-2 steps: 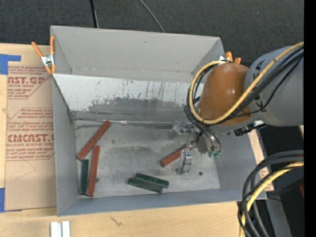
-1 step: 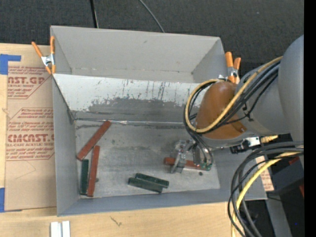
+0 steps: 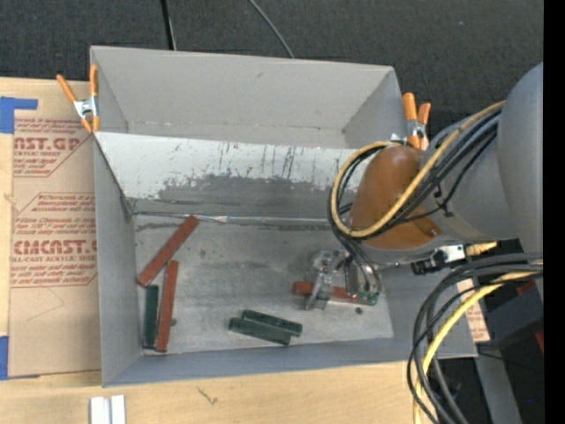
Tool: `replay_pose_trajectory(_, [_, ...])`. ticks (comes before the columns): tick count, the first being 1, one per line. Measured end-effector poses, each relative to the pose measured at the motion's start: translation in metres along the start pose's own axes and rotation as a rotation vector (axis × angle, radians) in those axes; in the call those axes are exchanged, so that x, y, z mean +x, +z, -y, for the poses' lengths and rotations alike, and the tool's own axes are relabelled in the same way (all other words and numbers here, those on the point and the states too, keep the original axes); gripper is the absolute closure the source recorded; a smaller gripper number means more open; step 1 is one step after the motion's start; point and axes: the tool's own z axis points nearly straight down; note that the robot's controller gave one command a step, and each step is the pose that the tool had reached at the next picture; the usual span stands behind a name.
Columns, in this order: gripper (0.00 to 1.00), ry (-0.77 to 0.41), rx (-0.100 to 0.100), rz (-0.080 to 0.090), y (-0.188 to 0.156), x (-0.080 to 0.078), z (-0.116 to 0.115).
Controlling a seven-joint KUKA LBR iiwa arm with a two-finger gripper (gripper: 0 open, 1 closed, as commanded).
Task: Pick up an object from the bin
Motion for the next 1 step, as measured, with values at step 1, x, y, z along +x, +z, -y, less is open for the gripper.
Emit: replay_pose_trajectory(1, [1.0,-0.086,0.001,0.009,-0.1787,0.0008,0.0127])
